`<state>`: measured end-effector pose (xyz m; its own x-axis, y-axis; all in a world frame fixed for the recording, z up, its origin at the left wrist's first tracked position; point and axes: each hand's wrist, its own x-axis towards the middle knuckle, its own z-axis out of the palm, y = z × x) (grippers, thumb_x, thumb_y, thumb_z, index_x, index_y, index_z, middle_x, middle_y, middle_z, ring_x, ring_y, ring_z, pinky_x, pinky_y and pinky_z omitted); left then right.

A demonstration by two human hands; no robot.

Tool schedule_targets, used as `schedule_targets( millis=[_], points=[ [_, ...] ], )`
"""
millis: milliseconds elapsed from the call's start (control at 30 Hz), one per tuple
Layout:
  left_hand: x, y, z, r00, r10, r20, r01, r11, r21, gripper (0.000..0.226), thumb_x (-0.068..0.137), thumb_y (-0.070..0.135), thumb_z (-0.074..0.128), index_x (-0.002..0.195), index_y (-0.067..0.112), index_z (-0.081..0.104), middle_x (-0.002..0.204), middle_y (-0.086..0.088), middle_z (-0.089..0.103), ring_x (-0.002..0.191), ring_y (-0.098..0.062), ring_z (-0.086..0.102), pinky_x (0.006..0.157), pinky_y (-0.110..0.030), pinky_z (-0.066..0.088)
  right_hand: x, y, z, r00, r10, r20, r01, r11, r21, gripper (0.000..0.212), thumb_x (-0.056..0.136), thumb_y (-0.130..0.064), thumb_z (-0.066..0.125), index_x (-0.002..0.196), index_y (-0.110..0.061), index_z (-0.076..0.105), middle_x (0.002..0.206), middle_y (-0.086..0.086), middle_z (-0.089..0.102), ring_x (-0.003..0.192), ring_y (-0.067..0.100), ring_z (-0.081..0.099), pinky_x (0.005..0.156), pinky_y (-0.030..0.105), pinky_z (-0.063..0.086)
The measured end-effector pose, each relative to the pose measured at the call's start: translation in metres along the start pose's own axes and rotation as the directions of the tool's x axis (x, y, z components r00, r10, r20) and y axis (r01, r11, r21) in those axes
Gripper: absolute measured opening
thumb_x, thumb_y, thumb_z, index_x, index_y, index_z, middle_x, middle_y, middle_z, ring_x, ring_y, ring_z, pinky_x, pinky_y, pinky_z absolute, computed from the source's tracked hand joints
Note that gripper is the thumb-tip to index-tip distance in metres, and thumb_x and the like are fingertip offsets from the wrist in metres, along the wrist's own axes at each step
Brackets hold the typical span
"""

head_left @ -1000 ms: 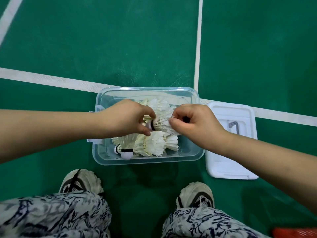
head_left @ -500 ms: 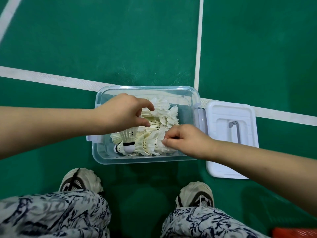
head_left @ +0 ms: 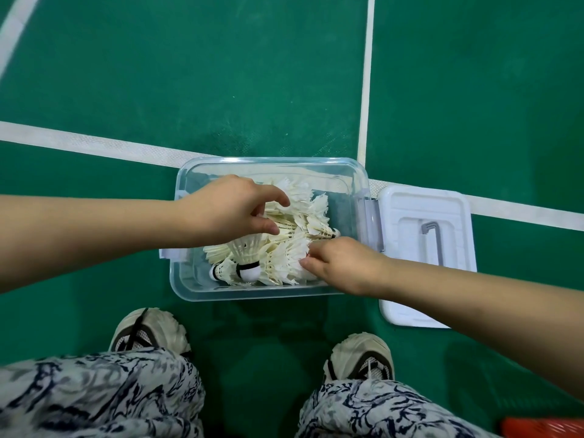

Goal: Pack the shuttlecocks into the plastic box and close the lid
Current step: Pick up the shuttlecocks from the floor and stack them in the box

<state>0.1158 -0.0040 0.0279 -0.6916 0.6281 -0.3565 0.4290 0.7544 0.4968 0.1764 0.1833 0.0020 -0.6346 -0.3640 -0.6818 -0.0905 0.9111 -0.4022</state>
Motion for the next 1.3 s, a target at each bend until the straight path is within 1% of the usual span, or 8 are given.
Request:
schedule_targets(
  millis=[100,200,333,500,600,767,1000,1300],
  points=[
    [-0.001,0.0,-0.001,0.999,0.039,-0.027,-0.039,0.999,-0.016,0.04,0.084,0.037,0.058,0.123,0.028,0.051,0.07,0.012,0.045,0.075,-0.013,0.045,0.07,-0.026,0.034,-0.008,0.0,-0.012,0.982,0.008,-0.189,-0.029,0.994,-0.11,0.043,0.092,-0.053,0.034,0.103,-0.019,0.057,0.099,0.006,0.066,0.09,0.025,0.059,0.077,0.036,0.049],
    [-0.002,0.005,-0.002,0.99,0.138,-0.017,-0.138,0.99,-0.038,0.037,0.086,0.032,0.056,0.122,0.026,0.05,0.071,0.014,0.044,0.073,-0.004,0.041,0.066,-0.024,0.029,-0.014,-0.004,-0.025,0.918,-0.04,-0.394,0.052,0.998,0.019,0.036,0.089,-0.051,0.043,0.113,-0.026,0.051,0.105,-0.004,0.063,0.092,0.018,0.059,0.079,0.037,0.049],
    [0.0,0.014,-0.004,0.952,0.302,-0.054,-0.305,0.95,-0.062,0.022,0.086,0.04,0.048,0.107,0.032,0.049,0.072,0.022,0.044,0.079,-0.005,0.037,0.066,-0.012,0.032,-0.012,-0.013,-0.03,0.897,-0.145,-0.416,0.255,0.941,0.222,0.026,0.086,-0.037,0.057,0.107,-0.024,0.052,0.093,-0.014,0.047,0.089,0.01,0.051,0.082,0.035,0.048],
    [0.004,0.013,-0.006,0.891,0.441,-0.109,-0.445,0.896,-0.013,0.013,0.085,0.039,0.036,0.094,0.032,0.043,0.083,0.016,0.058,0.084,-0.011,0.039,0.072,-0.017,0.032,-0.009,-0.007,-0.023,0.849,-0.183,-0.495,0.321,0.924,0.209,0.019,0.086,-0.035,0.057,0.097,-0.02,0.059,0.098,-0.006,0.05,0.091,0.012,0.048,0.076,0.028,0.042],
    [0.006,0.011,-0.003,0.891,0.434,-0.133,-0.435,0.9,0.024,0.019,0.084,0.039,0.04,0.1,0.03,0.044,0.092,0.002,0.061,0.09,-0.011,0.039,0.079,-0.015,0.029,-0.011,0.0,-0.02,0.794,-0.198,-0.575,0.317,0.941,0.114,0.025,0.082,-0.041,0.054,0.089,-0.019,0.064,0.085,-0.011,0.05,0.087,0.013,0.044,0.071,0.02,0.03],
    [0.006,0.005,0.002,0.968,0.228,-0.104,-0.226,0.974,0.026,0.056,0.082,0.038,0.061,0.13,0.026,0.033,0.134,-0.006,0.034,0.119,-0.02,0.038,0.097,-0.024,0.027,-0.023,0.007,-0.025,0.729,-0.052,-0.683,0.226,0.96,0.167,0.019,0.081,-0.035,0.051,0.068,-0.022,0.05,0.06,-0.012,0.043,0.065,0.009,0.037,0.06,0.028,0.029],
    [0.0,0.001,0.011,0.975,0.022,0.219,-0.046,0.993,0.107,0.056,0.085,0.043,0.055,0.133,0.029,0.029,0.146,0.001,0.012,0.108,-0.017,0.048,0.096,-0.028,0.034,-0.032,0.013,-0.016,0.805,0.04,-0.592,0.069,0.985,0.16,0.019,0.084,-0.024,0.054,0.068,-0.023,0.043,0.059,-0.009,0.044,0.062,0.016,0.043,0.057,0.032,0.035],
    [0.01,-0.017,0.018,0.996,-0.001,0.094,-0.021,0.972,0.232,0.085,0.08,0.053,0.056,0.145,0.028,0.006,0.154,-0.003,-0.003,0.141,-0.024,0.007,0.114,-0.039,0.013,-0.019,0.005,0.0,0.931,0.084,-0.356,0.01,0.967,0.253,0.014,0.092,-0.026,0.048,0.078,-0.021,0.045,0.078,-0.001,0.055,0.075,0.021,0.049,0.065,0.032,0.037]
  ],
)
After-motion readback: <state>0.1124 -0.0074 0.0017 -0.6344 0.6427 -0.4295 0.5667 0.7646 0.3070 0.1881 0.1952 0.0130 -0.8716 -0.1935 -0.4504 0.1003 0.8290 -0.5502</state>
